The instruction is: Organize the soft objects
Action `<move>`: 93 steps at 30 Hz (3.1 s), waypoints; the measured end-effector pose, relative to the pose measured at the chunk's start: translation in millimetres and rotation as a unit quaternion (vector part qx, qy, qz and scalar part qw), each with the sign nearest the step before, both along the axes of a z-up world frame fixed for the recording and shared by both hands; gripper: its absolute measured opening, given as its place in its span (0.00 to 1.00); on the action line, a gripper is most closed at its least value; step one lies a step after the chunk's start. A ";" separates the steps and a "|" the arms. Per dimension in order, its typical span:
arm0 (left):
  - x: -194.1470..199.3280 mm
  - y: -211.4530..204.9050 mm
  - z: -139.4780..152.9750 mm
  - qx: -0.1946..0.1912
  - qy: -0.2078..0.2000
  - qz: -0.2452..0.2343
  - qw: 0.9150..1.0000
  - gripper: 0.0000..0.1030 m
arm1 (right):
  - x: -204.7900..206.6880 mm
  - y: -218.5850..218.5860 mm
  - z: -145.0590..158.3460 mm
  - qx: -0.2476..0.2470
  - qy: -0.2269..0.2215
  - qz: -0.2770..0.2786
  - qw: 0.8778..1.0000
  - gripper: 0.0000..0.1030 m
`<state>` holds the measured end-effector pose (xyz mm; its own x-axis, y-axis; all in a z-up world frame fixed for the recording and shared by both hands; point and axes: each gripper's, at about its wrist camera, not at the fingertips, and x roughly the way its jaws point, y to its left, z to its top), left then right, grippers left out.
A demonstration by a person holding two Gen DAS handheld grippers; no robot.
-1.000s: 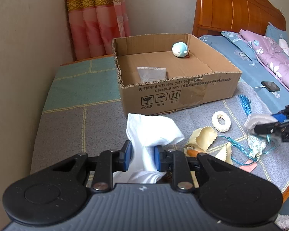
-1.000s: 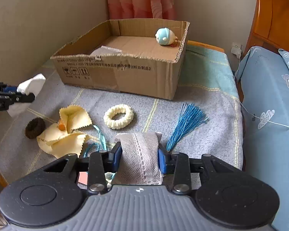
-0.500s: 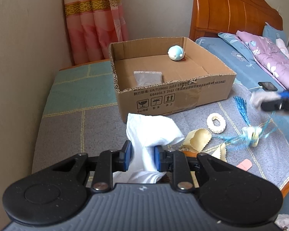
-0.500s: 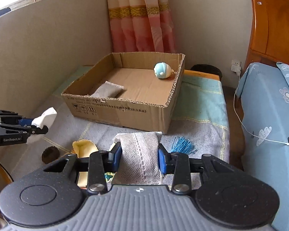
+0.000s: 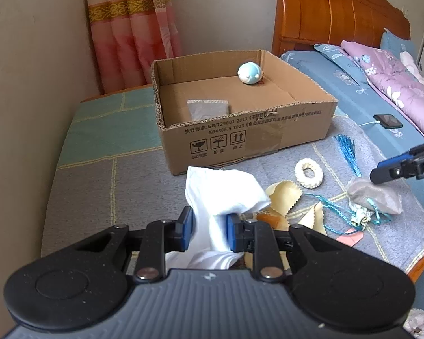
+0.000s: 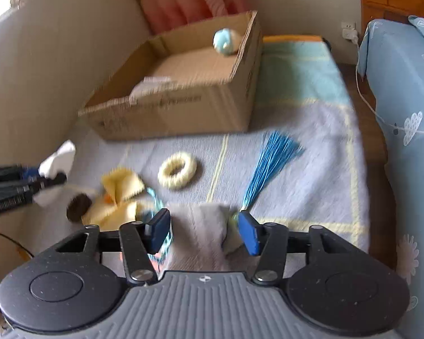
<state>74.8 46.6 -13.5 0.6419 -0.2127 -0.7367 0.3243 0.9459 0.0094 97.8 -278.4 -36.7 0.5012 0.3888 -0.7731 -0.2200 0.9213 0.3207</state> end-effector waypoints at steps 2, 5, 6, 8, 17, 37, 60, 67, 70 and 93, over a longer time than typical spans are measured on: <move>0.0 -0.1 -0.1 0.000 0.000 0.000 1.000 0.22 | 1.7 1.6 5.6 -0.007 -0.005 0.007 1.000 0.59; 0.0 1.2 -0.3 -0.001 0.002 0.002 1.000 0.22 | 2.8 11.9 7.4 -0.024 -0.006 0.022 0.999 0.63; -0.2 1.5 -0.2 -0.001 0.002 0.002 1.000 0.22 | 2.3 15.4 6.4 -0.028 -0.004 0.026 0.999 0.63; 0.2 2.1 -0.6 -0.001 0.002 0.002 1.000 0.22 | -2.2 15.6 4.1 -0.032 0.004 0.037 0.999 0.62; 1.1 -0.8 0.2 0.004 0.001 -0.003 1.000 0.22 | -18.5 13.5 6.4 -0.052 -0.004 0.050 0.997 0.30; 9.6 -13.1 29.0 0.028 -0.031 -0.017 0.999 0.22 | 81.9 66.6 91.4 -0.140 -0.187 0.052 0.971 0.82; 187.0 -75.6 57.7 0.062 -0.052 0.013 0.997 0.92 | 32.7 65.3 75.5 -0.144 -0.210 0.032 0.966 1.00; 155.2 -57.9 63.5 0.069 -0.054 0.017 0.996 0.92 | 18.9 59.8 61.9 -0.155 -0.192 0.024 0.969 1.00; 136.6 -50.6 71.3 0.086 -0.066 0.020 0.994 0.93 | 16.0 59.4 55.1 -0.152 -0.181 0.016 0.972 1.00; -6.2 -22.9 24.1 0.058 -0.061 0.040 0.996 0.97 | -7.8 60.4 -9.0 -0.159 -0.049 -0.070 0.984 1.00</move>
